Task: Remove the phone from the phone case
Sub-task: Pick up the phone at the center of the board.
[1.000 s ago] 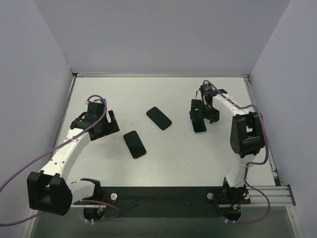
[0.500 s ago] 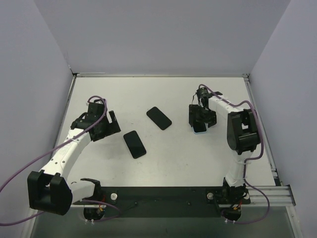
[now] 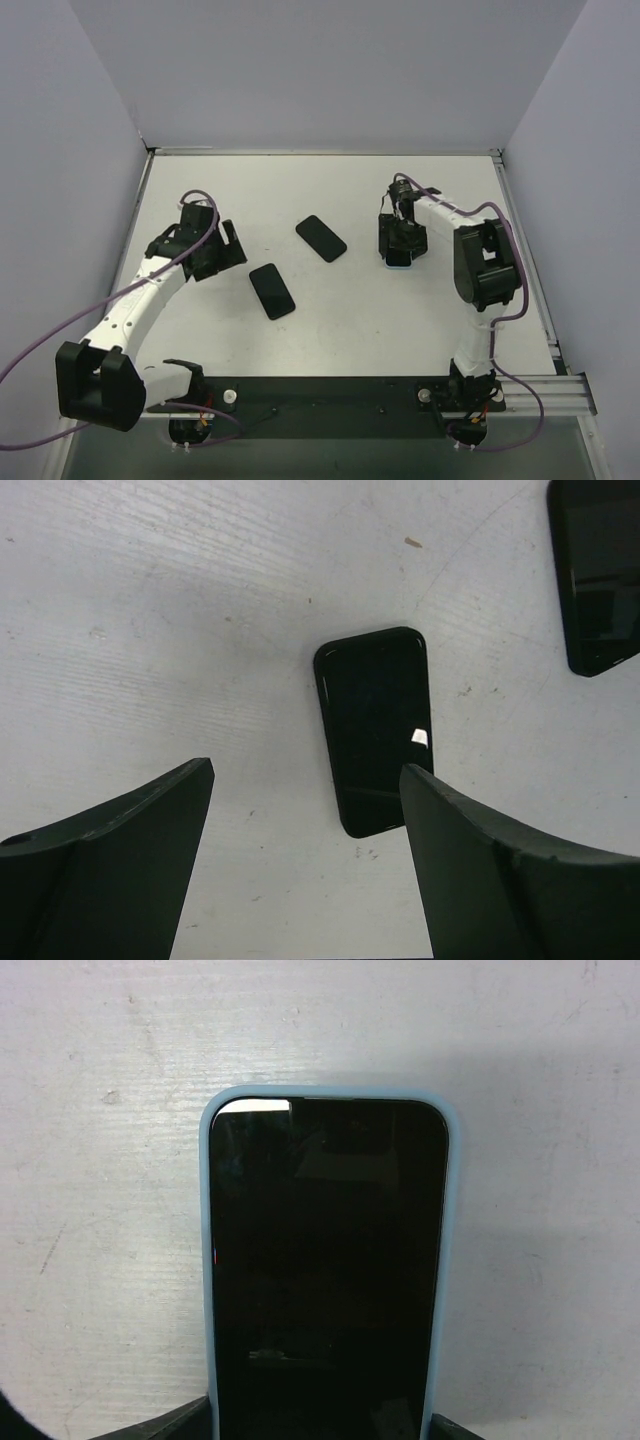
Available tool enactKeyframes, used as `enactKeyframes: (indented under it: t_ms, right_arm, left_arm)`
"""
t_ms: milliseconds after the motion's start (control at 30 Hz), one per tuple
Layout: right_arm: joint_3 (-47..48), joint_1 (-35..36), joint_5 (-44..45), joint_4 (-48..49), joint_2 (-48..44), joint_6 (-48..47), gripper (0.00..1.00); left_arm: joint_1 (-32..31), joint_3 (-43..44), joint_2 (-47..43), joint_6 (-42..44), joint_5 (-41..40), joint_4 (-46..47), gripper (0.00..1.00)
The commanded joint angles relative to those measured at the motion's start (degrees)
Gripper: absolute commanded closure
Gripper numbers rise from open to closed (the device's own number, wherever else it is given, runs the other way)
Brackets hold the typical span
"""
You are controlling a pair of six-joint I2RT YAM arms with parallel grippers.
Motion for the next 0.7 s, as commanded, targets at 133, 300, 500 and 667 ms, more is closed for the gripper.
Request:
enactKeyframes:
  t_ms: [133, 300, 500, 667]
  right_arm:
    - [-8.68, -0.04, -11.06, 5.31, -7.42, 4.64, 0.63]
    - [-15.28, 3.56, -17.12, 8.4, -13.13, 8.85, 0.64]
    - [-21.33, 7.78, -29.59, 14.28, -16.74, 13.95, 0.64]
    - [-24.25, 11.39, -31.72, 17.46, -19.2, 15.54, 0.64]
  left_arm:
    - [-0.17, 10.28, 7.72, -1.36, 14.49, 3.86, 0.19]
    - [-2.27, 11.27, 13.53, -5.48, 23.28, 9.9, 0.19]
    - [-6.31, 7.75, 19.77, -13.21, 31.38, 21.77, 0.2]
    - [-10.1, 7.57, 27.31, -18.31, 33.05, 28.98, 0.14]
